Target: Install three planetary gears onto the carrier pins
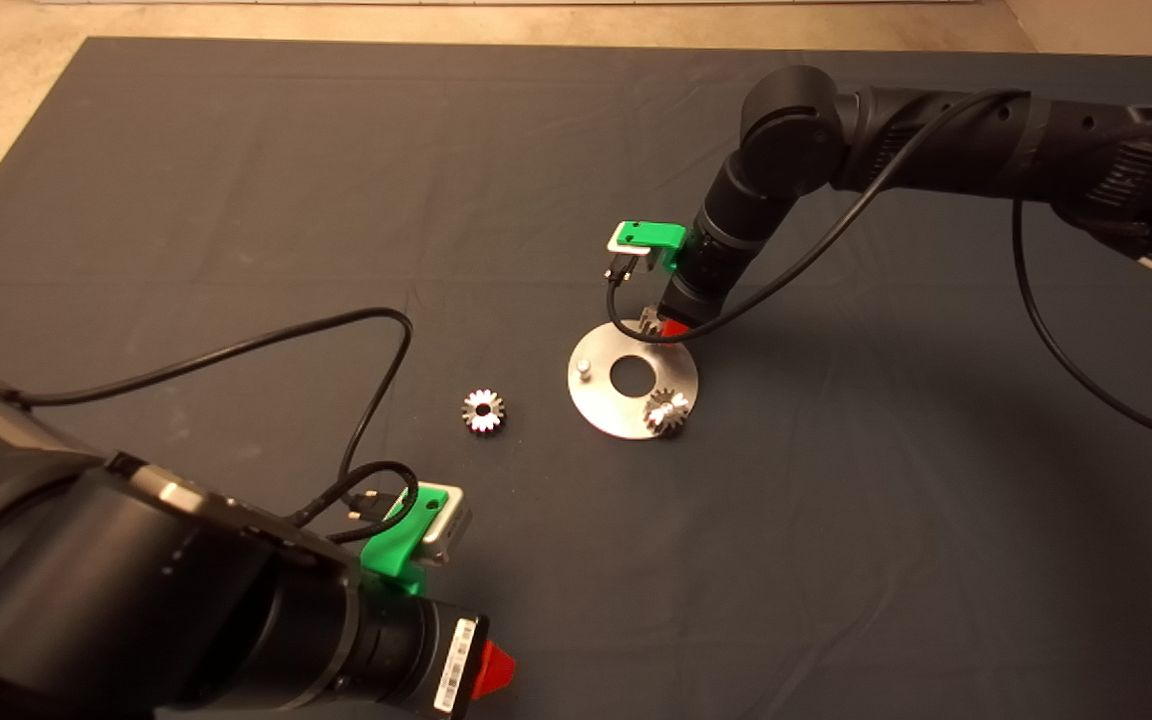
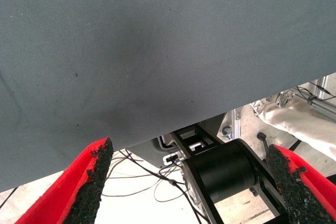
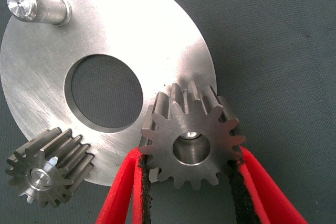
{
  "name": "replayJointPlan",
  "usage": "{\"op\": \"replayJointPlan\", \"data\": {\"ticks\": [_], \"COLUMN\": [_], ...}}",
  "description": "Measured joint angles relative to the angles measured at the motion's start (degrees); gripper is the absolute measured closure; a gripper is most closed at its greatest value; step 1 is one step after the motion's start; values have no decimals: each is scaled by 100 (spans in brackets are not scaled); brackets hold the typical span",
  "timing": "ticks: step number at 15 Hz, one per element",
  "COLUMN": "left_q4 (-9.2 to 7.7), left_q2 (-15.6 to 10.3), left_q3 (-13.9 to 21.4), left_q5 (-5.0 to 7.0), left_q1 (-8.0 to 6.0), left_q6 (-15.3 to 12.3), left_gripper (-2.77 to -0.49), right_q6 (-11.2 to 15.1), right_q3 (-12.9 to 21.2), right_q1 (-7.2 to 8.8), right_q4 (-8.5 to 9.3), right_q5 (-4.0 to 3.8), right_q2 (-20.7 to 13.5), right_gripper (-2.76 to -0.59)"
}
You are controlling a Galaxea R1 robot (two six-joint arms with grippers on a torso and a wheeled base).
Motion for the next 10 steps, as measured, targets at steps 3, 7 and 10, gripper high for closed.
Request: {"op": "replayJointPlan", "data": {"ticks": [3, 7, 10], "left_q4": [0, 0, 0], "left_q2": [0, 0, 0], "left_q3": [0, 0, 0], "left_q5": [0, 0, 0], "left_q1": [0, -1, 0], "left_q6": [0, -1, 2], "left_gripper": [-207, -207, -207], "right_q6": [-2, -2, -2], "right_q3": [-5, -5, -5], "right_q1": [-1, -1, -1], "right_q4": [2, 2, 5], "right_q5": [-2, -4, -4], "right_q2": [2, 2, 0], "right_gripper": [-82, -82, -89]}}
